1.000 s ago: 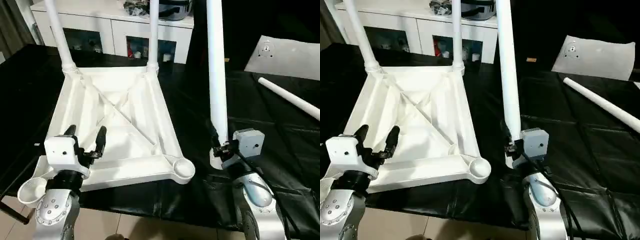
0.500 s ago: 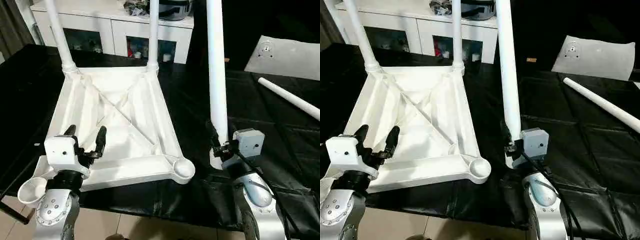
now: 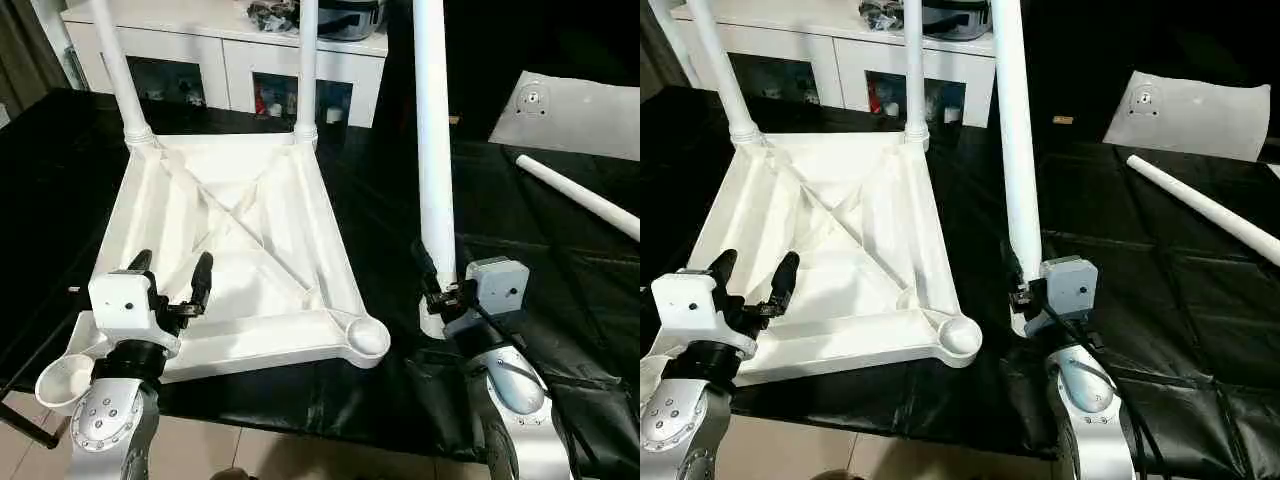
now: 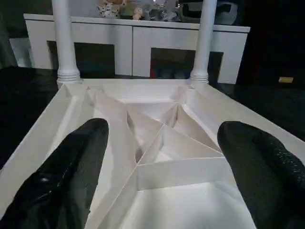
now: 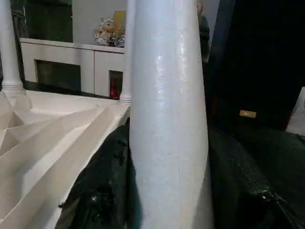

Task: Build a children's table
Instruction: Pick table leg

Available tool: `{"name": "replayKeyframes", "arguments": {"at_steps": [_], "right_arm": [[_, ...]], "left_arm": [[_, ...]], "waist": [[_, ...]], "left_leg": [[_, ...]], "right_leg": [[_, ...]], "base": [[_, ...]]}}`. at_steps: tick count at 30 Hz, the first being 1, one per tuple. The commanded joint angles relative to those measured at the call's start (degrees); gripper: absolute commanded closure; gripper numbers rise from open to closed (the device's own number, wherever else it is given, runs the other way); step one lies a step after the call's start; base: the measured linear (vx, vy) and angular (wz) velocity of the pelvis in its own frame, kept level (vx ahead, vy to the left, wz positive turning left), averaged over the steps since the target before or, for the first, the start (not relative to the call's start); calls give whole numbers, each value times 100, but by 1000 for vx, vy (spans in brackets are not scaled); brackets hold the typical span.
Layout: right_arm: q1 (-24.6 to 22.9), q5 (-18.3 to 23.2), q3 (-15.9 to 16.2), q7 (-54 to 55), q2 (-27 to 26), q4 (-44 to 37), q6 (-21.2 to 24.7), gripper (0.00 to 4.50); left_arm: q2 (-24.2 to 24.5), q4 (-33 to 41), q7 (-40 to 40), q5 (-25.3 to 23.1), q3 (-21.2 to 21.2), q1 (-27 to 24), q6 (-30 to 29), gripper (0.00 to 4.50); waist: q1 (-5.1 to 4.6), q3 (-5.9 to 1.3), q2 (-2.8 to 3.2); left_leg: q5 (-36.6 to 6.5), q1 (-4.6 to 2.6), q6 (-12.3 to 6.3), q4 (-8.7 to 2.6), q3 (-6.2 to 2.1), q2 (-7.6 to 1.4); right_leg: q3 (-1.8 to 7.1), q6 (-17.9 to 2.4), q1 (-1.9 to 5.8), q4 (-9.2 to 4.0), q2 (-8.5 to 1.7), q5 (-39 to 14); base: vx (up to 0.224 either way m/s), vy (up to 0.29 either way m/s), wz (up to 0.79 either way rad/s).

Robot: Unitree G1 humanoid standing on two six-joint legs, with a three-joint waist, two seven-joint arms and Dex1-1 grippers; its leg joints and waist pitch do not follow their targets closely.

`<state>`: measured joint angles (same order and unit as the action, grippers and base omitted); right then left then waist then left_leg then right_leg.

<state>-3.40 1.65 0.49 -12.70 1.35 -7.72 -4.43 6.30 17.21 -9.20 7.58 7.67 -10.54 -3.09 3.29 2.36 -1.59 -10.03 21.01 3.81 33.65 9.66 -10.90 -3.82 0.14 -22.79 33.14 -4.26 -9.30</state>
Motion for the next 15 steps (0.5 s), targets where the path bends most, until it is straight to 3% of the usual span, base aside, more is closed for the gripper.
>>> {"name": "replayKeyframes", "arguments": {"at_steps": [1, 15], "right_arm": [[51, 46, -5, 14, 26, 5, 36, 265], [51, 46, -5, 14, 26, 5, 36, 265]], "left_arm": [[2, -29, 1, 0, -11, 43, 53, 41], [2, -29, 1, 0, -11, 43, 53, 41]], "waist": [[0, -251, 54], [0, -248, 55]], "left_leg": [[-2629, -80, -9, -479, -99, -182], [-2657, -86, -6, -478, -100, -179]], "right_leg": [[218, -208, 122, -479, -268, -2519], [215, -197, 119, -487, -270, -2575]], "base": [[0, 0, 0], [0, 0, 0]]}}
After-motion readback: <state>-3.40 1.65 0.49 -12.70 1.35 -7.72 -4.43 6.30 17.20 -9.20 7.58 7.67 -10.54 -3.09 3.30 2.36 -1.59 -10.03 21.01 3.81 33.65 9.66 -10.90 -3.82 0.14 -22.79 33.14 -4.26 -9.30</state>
